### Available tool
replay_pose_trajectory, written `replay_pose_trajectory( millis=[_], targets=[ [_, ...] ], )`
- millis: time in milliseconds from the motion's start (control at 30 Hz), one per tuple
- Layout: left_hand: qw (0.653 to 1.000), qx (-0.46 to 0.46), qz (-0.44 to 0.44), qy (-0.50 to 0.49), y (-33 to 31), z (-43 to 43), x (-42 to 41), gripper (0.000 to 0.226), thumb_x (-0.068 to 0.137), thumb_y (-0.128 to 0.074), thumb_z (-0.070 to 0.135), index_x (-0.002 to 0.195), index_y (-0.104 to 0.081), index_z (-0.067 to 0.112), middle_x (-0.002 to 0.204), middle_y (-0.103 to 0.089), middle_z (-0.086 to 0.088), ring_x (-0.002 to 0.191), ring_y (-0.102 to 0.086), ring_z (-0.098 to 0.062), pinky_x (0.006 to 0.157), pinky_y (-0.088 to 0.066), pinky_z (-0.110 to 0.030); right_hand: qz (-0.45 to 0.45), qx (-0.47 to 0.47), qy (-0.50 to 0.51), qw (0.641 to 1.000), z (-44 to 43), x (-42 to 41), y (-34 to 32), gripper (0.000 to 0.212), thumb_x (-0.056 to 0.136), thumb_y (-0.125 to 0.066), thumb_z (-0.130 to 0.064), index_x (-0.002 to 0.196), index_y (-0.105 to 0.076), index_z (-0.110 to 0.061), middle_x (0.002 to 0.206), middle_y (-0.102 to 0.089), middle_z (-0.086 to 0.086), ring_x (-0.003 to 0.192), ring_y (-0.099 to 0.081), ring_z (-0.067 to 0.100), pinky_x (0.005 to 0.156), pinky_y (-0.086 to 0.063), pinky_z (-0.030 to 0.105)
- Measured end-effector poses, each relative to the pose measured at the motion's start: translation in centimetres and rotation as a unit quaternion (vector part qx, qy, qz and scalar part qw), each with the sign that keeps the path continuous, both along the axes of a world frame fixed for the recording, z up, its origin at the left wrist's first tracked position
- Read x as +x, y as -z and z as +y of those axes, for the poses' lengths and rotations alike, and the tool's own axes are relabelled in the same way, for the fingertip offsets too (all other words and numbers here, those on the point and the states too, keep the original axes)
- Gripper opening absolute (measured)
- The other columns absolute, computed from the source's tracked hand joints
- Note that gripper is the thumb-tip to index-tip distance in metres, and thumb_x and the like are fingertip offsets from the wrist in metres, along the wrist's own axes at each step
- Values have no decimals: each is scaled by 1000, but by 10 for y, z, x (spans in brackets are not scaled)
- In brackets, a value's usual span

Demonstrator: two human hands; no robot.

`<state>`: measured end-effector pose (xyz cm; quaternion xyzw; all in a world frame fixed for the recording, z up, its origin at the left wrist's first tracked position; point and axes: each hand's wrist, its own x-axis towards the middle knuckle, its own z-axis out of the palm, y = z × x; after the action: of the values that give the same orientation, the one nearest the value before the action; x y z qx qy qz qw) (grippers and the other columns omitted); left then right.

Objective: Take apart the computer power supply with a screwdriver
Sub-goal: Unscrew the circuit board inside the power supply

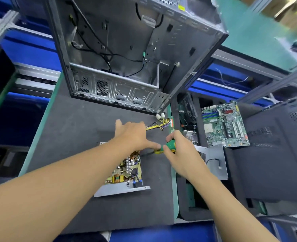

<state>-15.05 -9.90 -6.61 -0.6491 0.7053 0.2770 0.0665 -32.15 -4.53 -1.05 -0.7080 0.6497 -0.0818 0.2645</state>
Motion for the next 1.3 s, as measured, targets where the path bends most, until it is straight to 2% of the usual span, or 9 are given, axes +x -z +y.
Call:
replay_pose_trajectory(
  millis=[100, 200, 267, 400, 600, 700, 900, 1033, 1300],
  targets=[
    [980, 112, 160, -49, 16, -14, -9, 65, 73, -66, 74, 102, -53, 17, 104, -64, 2, 99, -56, -21, 95, -38, -43, -15, 12, 45, 999, 3, -18, 5, 14, 94, -59, -29, 97, -46, -26, 79, -56, -5, 55, -47, 6, 52, -39, 15],
    [969, 26, 242, -34, 29, -10, -5, 33, 82, -74, 27, 110, -63, 12, 104, -70, -3, 102, -62, -23, 87, -49, -33, -27, 3, 55, 998, 6, -29, 11, 14, 93, -60, -29, 95, -46, -28, 79, -58, -3, 56, -48, 6, 53, -40, 17],
    [970, -22, 239, 49, 32, -5, -6, 36, 83, -69, 17, 119, -65, 15, 89, -68, 1, 96, -62, -23, 79, -50, -33, -42, 3, 56, 998, 7, -32, 12, 14, 93, -60, -29, 93, -45, -30, 81, -60, -3, 61, -50, 7, 57, -41, 18],
    [955, -114, 151, 228, 42, 8, -6, 48, 86, -69, 31, 132, -55, 36, 115, -62, 16, 109, -54, -9, 91, -44, -35, -19, 6, 55, 998, -2, -46, 2, 14, 88, -62, -33, 86, -48, -28, 77, -62, -4, 58, -50, 11, 54, -41, 24],
    [886, -287, 87, 354, 50, 47, -2, 11, 80, -64, 35, 90, -64, 31, 82, -58, 13, 95, -57, -13, 94, -33, -39, -31, 43, -8, 999, -33, -78, -43, 14, 67, -58, -42, 74, -57, -30, 73, -65, -2, 53, -47, 12, 51, -41, 26],
    [894, -288, 90, 332, 43, 53, 2, 10, 77, -64, 36, 85, -65, 30, 90, -60, 13, 99, -59, -12, 101, -31, -42, -47, -16, -12, 999, -50, -74, -46, 16, 71, -59, -44, 78, -54, -30, 68, -60, -3, 51, -46, 11, 47, -39, 23],
    [938, -279, 86, 187, 47, 97, 29, 29, 74, -61, 32, 102, -67, 31, 144, -50, 3, 131, -48, -22, 109, -27, -48, -45, -26, -104, 993, -51, -34, -13, 16, 92, -59, -35, 92, -47, -24, 72, -50, -7, 66, -46, 8, 51, -31, 19],
    [946, -286, 92, 122, 50, 101, 35, 23, 67, -66, 33, 90, -69, 31, 146, -47, -2, 135, -44, -31, 111, -23, -52, -42, -11, -139, 989, -47, -19, 3, 16, 94, -57, -32, 96, -44, -22, 73, -46, -11, 71, -44, 13, 59, -29, 31],
    [952, -275, 47, 129, 60, 98, 37, 23, 63, -64, 42, 75, -57, 23, 152, -41, -5, 145, -31, -33, 110, -20, -58, -57, -22, -152, 986, -50, -18, 10, 16, 94, -57, -32, 95, -43, -25, 72, -44, -13, 63, -42, 4, 51, -26, 20]
  ],
)
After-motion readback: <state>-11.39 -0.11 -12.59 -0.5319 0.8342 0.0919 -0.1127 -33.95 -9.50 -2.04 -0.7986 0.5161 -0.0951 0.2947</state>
